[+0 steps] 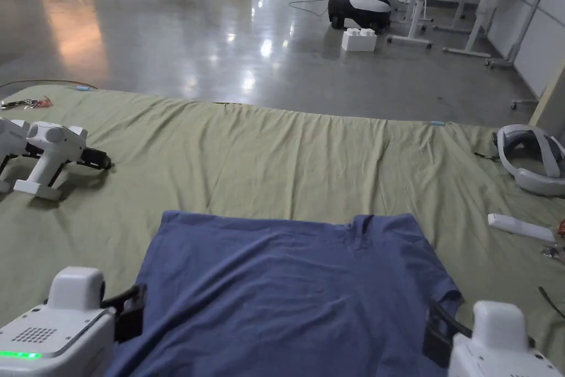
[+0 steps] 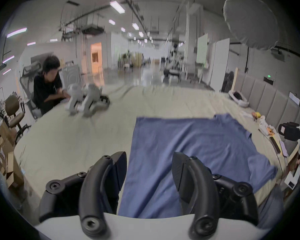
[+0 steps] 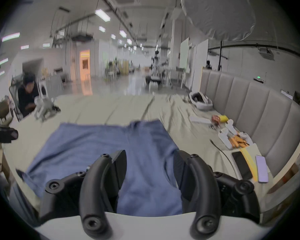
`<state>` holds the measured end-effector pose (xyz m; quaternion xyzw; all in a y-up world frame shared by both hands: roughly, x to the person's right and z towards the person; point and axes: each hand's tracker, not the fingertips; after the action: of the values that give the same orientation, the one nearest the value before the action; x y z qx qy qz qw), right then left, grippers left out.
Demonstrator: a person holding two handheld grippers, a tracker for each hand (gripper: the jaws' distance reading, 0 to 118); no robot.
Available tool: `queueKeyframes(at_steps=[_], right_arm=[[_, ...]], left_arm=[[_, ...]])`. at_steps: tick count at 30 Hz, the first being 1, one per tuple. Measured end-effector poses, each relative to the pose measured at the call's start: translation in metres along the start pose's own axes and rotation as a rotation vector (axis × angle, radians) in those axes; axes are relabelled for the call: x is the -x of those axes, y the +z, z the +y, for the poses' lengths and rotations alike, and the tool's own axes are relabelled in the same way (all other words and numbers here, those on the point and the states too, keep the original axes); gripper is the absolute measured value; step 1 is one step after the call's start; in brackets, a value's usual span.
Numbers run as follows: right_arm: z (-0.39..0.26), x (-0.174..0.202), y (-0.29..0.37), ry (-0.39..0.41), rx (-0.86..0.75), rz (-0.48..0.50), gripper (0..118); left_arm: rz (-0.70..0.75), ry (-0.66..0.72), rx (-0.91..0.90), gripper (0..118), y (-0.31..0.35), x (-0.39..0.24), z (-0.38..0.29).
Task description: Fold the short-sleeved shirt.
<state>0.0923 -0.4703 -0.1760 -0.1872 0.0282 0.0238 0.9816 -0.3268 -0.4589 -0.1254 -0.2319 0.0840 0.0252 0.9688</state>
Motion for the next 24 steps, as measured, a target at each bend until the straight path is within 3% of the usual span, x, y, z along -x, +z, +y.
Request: queueKeyframes(at_steps=[1, 2, 3, 5, 7, 9, 17, 24], right_arm=[[0.003, 0.008, -0.001, -0.012, -0.038, 0.013, 53], [0.006, 0.015, -0.004, -0.017, -0.082, 0.030, 39], [0.009, 0.022, -0.005, -0.017, -0.102, 0.022, 27], [0.014, 0.033, -0.001, -0.019, -0.173, 0.034, 22], [0.019, 0.039, 0.001, -0.006, -0.201, 0.045, 12], [0.023, 0.042, 0.006, 0.000, -0.253, 0.053, 6], [0.030, 0.047, 0.014, 0.015, -0.306, 0.052, 4], [0.024, 0.050, 0.006, 0.039, -0.266, 0.067, 4]], left_arm=[[-0.001, -0.008, -0.032, 58, -0.005, -0.006, 0.000], [-0.005, -0.013, -0.065, 46, -0.007, -0.013, 0.002], [0.000, -0.019, -0.082, 22, -0.007, -0.019, 0.005], [0.014, -0.023, -0.117, 19, -0.013, -0.028, 0.005], [-0.010, -0.024, -0.147, 4, -0.011, -0.034, 0.006], [0.039, -0.051, -0.212, 2, -0.008, -0.041, 0.005], [0.041, -0.063, -0.263, 2, 0.010, -0.028, 0.009], [0.022, -0.004, 0.045, 2, 0.007, 0.035, -0.018]])
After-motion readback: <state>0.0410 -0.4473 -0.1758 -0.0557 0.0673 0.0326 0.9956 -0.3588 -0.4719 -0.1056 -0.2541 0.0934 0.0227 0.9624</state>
